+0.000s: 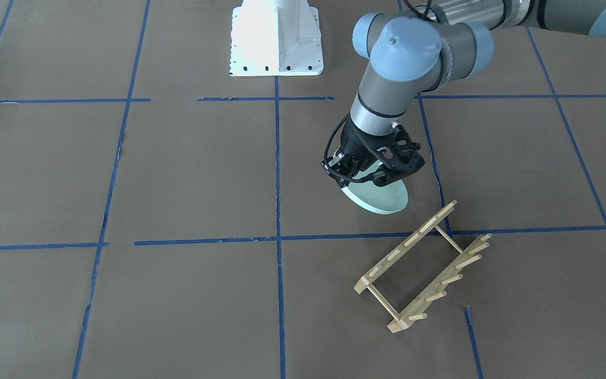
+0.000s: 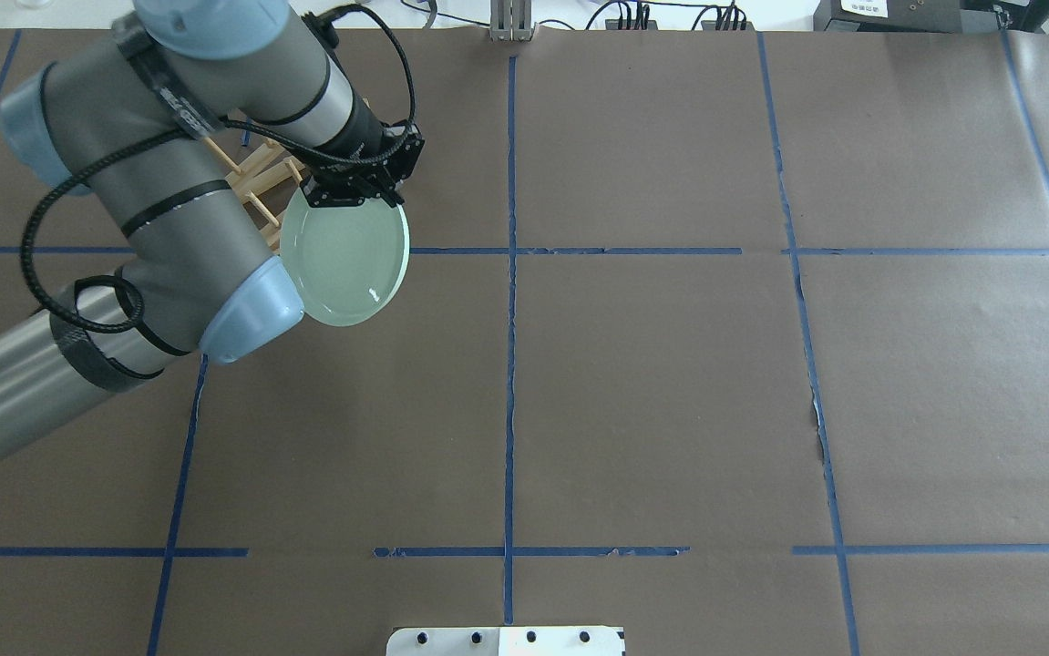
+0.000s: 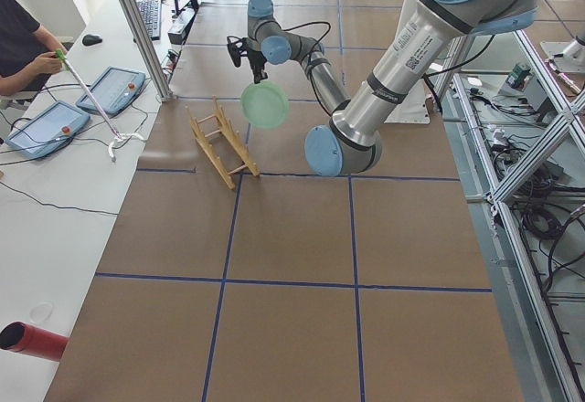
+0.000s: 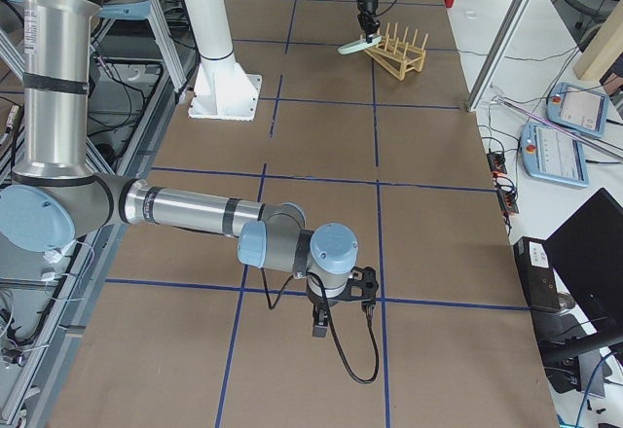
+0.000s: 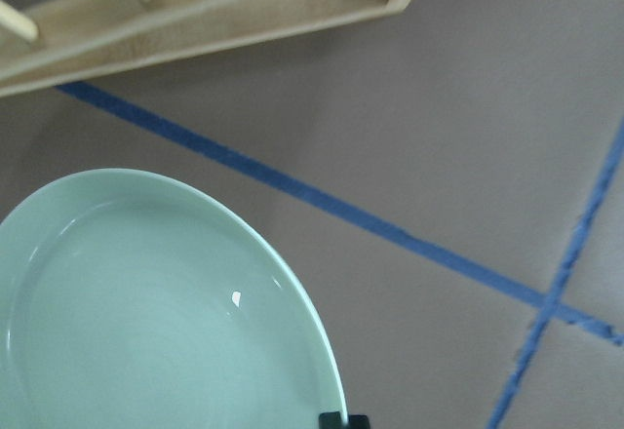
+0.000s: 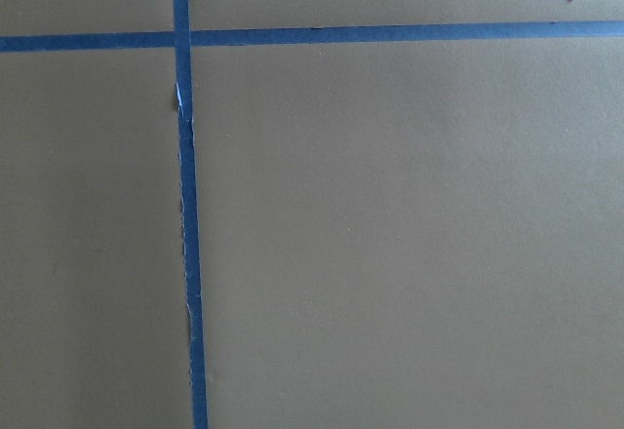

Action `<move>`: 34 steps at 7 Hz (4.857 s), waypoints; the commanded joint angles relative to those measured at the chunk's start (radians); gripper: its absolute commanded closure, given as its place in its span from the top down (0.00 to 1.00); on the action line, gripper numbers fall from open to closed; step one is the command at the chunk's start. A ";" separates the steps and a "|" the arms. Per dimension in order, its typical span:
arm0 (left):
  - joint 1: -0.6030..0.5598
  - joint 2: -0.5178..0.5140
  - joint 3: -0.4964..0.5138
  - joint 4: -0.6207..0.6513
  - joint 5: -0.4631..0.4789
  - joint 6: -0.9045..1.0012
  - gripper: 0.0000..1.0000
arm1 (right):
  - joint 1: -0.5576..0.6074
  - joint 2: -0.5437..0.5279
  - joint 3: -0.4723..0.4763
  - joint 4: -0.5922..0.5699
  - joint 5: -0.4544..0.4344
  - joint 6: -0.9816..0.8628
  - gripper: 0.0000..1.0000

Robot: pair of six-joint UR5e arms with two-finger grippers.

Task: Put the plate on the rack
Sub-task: 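Lift the plate upright with the left gripper and carry it over the rack, then lower the upright plate into a rack slot with the left gripper, then open the left gripper and withdraw it away from the plate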

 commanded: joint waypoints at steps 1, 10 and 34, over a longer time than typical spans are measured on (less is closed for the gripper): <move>-0.124 0.020 -0.068 -0.304 0.001 -0.215 0.00 | 0.000 0.000 0.000 0.000 0.000 0.000 1.00; -0.263 0.122 0.372 -1.264 0.107 -0.175 0.00 | 0.000 0.000 0.000 0.000 0.000 0.000 1.00; -0.464 0.491 0.094 -0.874 -0.294 0.401 1.00 | 0.000 0.000 0.000 0.000 0.000 0.000 1.00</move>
